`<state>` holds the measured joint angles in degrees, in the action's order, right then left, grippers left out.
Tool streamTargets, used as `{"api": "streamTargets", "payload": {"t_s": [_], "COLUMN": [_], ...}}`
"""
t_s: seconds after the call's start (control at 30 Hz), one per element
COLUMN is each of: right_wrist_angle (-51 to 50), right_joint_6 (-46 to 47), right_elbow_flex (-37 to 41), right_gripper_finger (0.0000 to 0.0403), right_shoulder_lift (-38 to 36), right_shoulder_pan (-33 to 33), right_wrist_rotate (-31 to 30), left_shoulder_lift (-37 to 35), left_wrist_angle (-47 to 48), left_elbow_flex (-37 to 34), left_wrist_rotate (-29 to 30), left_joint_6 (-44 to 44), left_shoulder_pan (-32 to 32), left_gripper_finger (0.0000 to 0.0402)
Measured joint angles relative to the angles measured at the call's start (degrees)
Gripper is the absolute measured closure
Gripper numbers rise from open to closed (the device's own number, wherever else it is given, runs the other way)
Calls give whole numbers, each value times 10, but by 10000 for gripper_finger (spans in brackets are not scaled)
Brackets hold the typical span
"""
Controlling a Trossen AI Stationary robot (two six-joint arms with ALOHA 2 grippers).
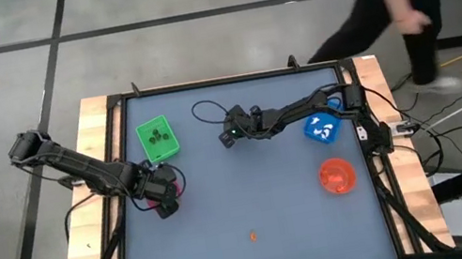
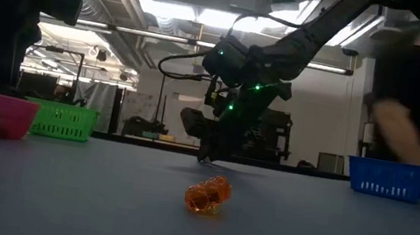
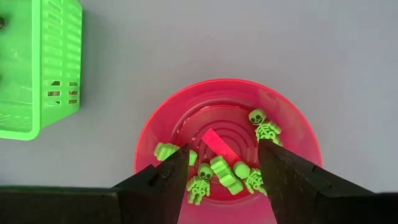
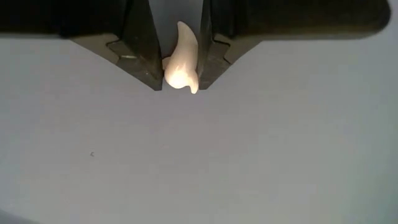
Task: Sort Halloween decoration
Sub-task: Put the small white ghost toy into the blue basket
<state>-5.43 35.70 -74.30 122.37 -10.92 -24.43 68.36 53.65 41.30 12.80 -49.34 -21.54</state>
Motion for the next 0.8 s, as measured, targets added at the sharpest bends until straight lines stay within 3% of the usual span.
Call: {"api": "streamTargets", "payload": {"t_s": [0.4, 0.8], "right_wrist_angle": [0, 0], "right_joint_6": [-16, -17], "right_elbow_flex": [0, 0], "right_gripper_finger": [351, 329], "right_shoulder_lift": [0, 0], "right_shoulder_pan": [0, 0], "right_wrist_rotate": [-2, 0], "left_shoulder_lift": [0, 0], "left_wrist_angle": [0, 0], "left_elbow_flex": [0, 0], "left_wrist_rotate": [0, 0], "left_joint_6": [0, 0], "left_shoulder_pan": [0, 0], "left_gripper_finger": [227, 227]}}
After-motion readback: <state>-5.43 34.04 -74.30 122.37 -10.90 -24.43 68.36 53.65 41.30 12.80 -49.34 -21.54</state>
